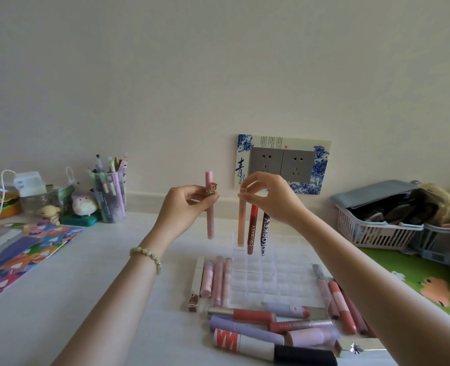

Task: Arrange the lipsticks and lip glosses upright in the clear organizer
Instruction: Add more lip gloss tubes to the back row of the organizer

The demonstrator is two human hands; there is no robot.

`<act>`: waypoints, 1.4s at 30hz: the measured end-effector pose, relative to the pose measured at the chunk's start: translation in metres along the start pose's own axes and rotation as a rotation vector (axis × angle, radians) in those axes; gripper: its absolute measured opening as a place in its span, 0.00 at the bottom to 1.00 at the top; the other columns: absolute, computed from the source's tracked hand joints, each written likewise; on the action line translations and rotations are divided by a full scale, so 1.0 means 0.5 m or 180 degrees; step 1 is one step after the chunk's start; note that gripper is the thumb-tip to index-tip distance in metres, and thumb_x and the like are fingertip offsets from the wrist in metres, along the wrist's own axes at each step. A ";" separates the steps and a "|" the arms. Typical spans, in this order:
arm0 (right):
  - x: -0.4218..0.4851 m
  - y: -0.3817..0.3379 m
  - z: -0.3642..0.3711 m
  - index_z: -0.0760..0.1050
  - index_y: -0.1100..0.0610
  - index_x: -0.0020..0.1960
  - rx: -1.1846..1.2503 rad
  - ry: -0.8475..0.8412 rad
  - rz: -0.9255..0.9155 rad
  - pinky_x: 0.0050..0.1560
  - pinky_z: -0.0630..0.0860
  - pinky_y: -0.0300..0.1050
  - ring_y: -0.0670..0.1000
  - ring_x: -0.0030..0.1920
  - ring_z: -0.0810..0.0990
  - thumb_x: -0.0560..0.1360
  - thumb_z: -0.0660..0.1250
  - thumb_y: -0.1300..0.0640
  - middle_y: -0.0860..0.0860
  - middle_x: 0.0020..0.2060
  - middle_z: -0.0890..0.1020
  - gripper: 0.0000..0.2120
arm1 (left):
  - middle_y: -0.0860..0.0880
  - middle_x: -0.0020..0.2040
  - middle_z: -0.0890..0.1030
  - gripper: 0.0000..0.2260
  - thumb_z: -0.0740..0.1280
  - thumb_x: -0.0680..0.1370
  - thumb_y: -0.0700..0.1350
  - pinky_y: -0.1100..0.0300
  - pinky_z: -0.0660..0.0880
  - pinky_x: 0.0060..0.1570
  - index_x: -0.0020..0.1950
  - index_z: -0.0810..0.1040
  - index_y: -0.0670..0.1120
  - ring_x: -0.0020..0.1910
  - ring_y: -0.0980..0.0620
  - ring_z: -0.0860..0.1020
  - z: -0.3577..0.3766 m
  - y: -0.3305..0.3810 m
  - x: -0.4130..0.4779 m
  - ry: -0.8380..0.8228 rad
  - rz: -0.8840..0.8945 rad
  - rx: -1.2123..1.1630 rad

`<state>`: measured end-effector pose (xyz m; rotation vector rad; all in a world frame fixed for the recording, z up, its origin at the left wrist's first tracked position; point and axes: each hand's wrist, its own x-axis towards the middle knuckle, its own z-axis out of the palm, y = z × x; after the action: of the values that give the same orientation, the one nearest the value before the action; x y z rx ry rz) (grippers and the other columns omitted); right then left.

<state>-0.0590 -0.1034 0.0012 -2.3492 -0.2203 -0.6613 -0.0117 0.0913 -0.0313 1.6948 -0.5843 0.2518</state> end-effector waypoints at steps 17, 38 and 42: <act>0.012 0.034 0.015 0.77 0.49 0.45 -0.0518 -0.0020 -0.0301 0.71 0.52 0.63 0.38 0.45 0.78 0.70 0.72 0.50 0.38 0.39 0.80 0.07 | 0.51 0.40 0.85 0.01 0.72 0.73 0.46 0.59 0.77 0.50 0.43 0.83 0.51 0.44 0.49 0.83 0.006 -0.001 -0.002 -0.0027 -0.0063 0.0037; -0.041 -0.031 -0.079 0.81 0.50 0.51 0.0504 0.0590 -0.0174 0.46 0.66 0.17 0.28 0.47 0.76 0.74 0.67 0.49 0.37 0.46 0.81 0.09 | 0.55 0.37 0.85 0.03 0.73 0.72 0.46 0.71 0.74 0.38 0.45 0.84 0.50 0.36 0.61 0.81 0.044 0.074 -0.030 -0.0383 0.0068 -0.0172; -0.068 -0.039 -0.087 0.82 0.49 0.51 0.0586 0.0367 -0.0144 0.48 0.69 0.21 0.33 0.49 0.78 0.73 0.67 0.47 0.39 0.47 0.83 0.11 | 0.54 0.40 0.85 0.04 0.73 0.72 0.47 0.66 0.77 0.44 0.46 0.84 0.50 0.38 0.59 0.81 0.073 0.085 -0.045 -0.0679 0.0079 -0.0152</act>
<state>-0.1118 -0.1164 0.0227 -2.1290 -0.2715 -0.7626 -0.0580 0.0570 -0.0133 1.6801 -0.7637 0.0738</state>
